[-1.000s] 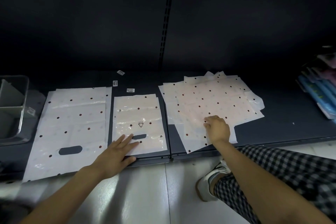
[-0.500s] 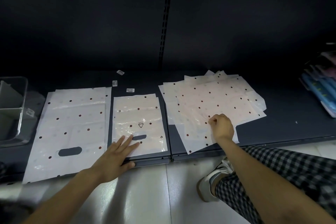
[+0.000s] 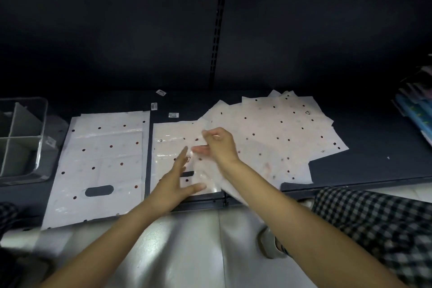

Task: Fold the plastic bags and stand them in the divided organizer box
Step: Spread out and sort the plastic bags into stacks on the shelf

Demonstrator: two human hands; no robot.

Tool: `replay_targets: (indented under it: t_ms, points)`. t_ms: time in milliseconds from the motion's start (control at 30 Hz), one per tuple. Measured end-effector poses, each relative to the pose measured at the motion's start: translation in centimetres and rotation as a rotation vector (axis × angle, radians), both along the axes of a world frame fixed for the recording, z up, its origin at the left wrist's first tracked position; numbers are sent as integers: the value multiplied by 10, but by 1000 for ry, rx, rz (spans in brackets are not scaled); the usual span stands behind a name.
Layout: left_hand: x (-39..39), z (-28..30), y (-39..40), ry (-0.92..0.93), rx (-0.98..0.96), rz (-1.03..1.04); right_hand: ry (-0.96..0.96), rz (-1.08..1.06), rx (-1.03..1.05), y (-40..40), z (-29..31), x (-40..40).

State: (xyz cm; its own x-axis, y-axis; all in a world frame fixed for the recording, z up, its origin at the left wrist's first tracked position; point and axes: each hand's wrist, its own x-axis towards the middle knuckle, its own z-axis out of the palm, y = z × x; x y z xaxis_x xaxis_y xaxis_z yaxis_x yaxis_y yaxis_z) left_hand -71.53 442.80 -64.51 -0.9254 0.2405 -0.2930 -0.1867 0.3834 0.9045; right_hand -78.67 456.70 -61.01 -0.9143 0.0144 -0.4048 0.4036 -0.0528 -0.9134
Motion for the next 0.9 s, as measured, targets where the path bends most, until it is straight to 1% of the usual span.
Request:
replay_targets:
  t_ms: [33, 67, 100, 133, 167, 200, 267, 333, 400, 467, 567, 633, 700, 733, 800, 900]
  points:
    - [-2, 4, 2, -8, 83, 89, -25, 44, -89, -10, 4, 2]
    - [-4, 8, 1, 14, 113, 175, -27, 95, -161, -18, 7, 3]
    - [-7, 12, -2, 50, 105, 257, -7, 143, -216, -23, 9, 4]
    - [-10, 15, -8, 73, 88, 330, 26, 174, -233, -25, 10, 3]
    - [-12, 18, -15, 72, 86, 392, 63, 180, -195, -24, 10, 0]
    - [-14, 19, -24, 55, 90, 442, 99, 163, -108, -20, 8, -3]
    - [-20, 22, -50, 24, 63, 519, 146, 86, 130, -3, 0, -11]
    - [-29, 23, -82, -2, 12, 578, 151, 19, 349, 23, -16, -17]
    - [-36, 21, -115, -27, -45, 633, 130, 23, 567, 54, -37, -19]
    - [-43, 15, -145, -43, -89, 712, 116, 93, 745, 81, -55, -16]
    - [-52, 2, -180, -74, -153, 816, 135, 354, 976, 101, -76, -4]
    - [-59, -5, -195, -63, -186, 836, 208, 497, 1098, 103, -87, 7]
    - [-66, -10, -205, -30, -218, 858, 308, 545, 1117, 101, -97, 17]
    - [-70, -11, -209, -12, -232, 875, 347, 516, 1096, 100, -101, 20]
    - [-77, -12, -213, 23, -247, 891, 412, 391, 1035, 100, -105, 22]
    - [-87, -15, -215, 90, -334, 839, 459, 238, 953, 98, -105, 19]
